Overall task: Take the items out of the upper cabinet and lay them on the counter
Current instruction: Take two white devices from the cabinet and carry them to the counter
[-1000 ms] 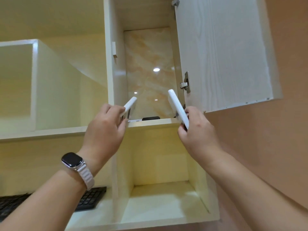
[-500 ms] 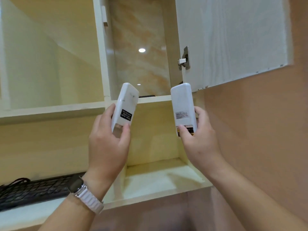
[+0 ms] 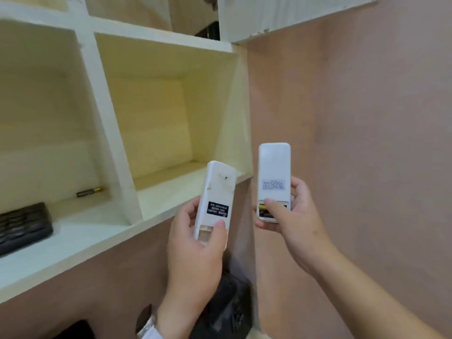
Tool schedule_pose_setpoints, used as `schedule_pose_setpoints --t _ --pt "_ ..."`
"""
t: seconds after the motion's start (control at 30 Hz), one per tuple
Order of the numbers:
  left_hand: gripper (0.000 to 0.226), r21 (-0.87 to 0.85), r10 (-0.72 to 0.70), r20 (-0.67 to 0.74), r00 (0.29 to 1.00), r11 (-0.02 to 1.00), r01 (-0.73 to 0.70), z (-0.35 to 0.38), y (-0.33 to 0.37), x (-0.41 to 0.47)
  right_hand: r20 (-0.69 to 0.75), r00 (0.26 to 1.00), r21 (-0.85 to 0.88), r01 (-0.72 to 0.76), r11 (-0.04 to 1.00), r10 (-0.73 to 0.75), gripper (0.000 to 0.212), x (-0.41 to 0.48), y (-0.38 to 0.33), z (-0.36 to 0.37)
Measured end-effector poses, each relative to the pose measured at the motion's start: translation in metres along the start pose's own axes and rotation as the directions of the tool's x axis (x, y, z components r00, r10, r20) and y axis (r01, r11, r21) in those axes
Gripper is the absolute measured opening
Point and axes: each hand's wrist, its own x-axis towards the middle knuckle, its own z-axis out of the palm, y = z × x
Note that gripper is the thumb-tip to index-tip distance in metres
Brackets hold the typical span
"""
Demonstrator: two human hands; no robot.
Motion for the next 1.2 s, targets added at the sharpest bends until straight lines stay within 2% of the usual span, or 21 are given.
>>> schedule_pose_setpoints --t 0.13,0.27,0.4,0.67,0.83,1.03,1.2 --pt "0.034 -0.186 -0.177 0.224 0.958 0.957 0.22 0.016 -0.025 -0.034 -0.143 0.988 -0.101 -0.071 0.992 0.056 0.041 -0.054 0.006 -0.035" --pt "0.035 -0.226 -0.274 0.419 0.866 0.892 0.391 0.038 -0.038 -0.075 -0.258 0.961 -0.167 -0.146 0.975 0.099 0.046 -0.107 0.004 -0.072" --pt "0.035 -0.214 -0.304 0.576 0.759 0.84 0.499 0.063 -0.031 -0.122 -0.393 0.913 -0.198 -0.202 0.959 0.111 0.052 -0.158 -0.007 -0.109" --pt "0.034 -0.194 -0.23 0.733 0.64 0.831 0.521 0.097 0.03 -0.229 -0.528 0.845 -0.206 -0.223 0.953 0.083 0.047 -0.274 -0.054 -0.176" --pt "0.033 -0.199 -0.178 0.804 0.568 0.819 0.538 0.118 0.088 -0.312 -0.633 0.772 -0.194 -0.233 0.953 0.06 0.049 -0.366 -0.096 -0.226" --pt "0.033 -0.164 -0.079 0.917 0.392 0.819 0.55 0.146 0.165 -0.439 -0.747 0.665 -0.197 -0.242 0.95 0.015 0.054 -0.5 -0.156 -0.284" --pt "0.033 -0.131 -0.004 0.972 0.234 0.818 0.56 0.157 0.223 -0.54 -0.849 0.528 -0.177 -0.215 0.96 -0.038 0.051 -0.612 -0.196 -0.321"
